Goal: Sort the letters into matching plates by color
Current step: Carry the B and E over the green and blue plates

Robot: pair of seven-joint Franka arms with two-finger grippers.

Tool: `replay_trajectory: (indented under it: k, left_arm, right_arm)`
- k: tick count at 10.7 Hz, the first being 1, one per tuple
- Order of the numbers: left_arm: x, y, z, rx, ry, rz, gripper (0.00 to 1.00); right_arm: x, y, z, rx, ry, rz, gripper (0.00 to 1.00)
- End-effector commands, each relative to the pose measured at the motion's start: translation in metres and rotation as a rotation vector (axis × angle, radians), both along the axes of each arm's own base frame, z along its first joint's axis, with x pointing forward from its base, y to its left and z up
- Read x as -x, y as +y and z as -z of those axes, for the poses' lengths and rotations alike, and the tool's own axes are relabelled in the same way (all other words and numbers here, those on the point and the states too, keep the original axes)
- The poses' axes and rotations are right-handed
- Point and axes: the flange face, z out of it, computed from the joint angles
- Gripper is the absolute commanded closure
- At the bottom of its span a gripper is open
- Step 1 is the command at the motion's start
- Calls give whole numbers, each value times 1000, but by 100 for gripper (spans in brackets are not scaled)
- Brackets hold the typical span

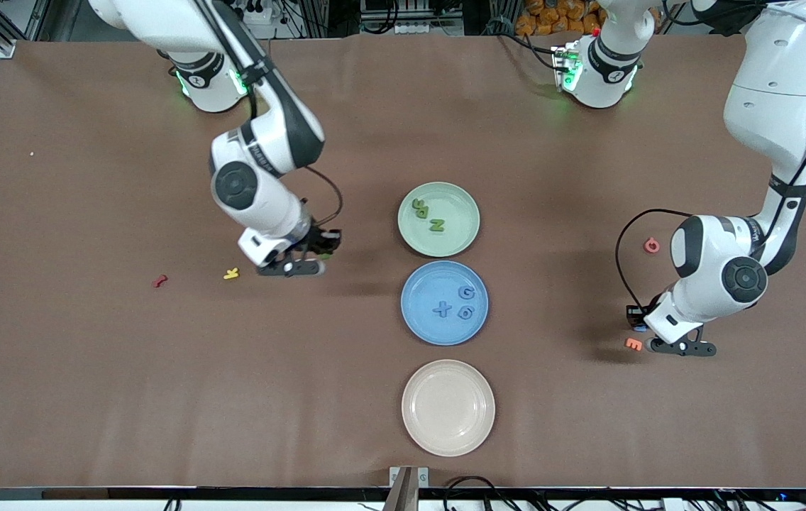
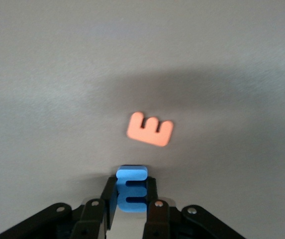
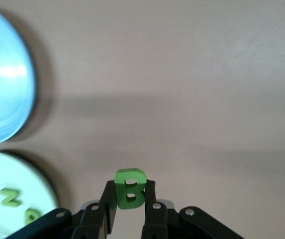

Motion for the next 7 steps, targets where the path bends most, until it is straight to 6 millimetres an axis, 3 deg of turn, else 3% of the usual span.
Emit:
replay_trajectory:
  k: [1, 4, 7]
  left_arm:
    - [-2, -40, -20, 16, -22, -66, 100]
    - [1, -87, -40, 32, -20, -140, 100]
    - [11, -147, -51, 87, -12, -212, 100]
  right_arm:
    - [24, 71, -1, 13, -4, 18, 100]
    - [57, 152, 14, 18, 4, 46, 100]
    - [82, 206, 31, 47, -15, 89, 100]
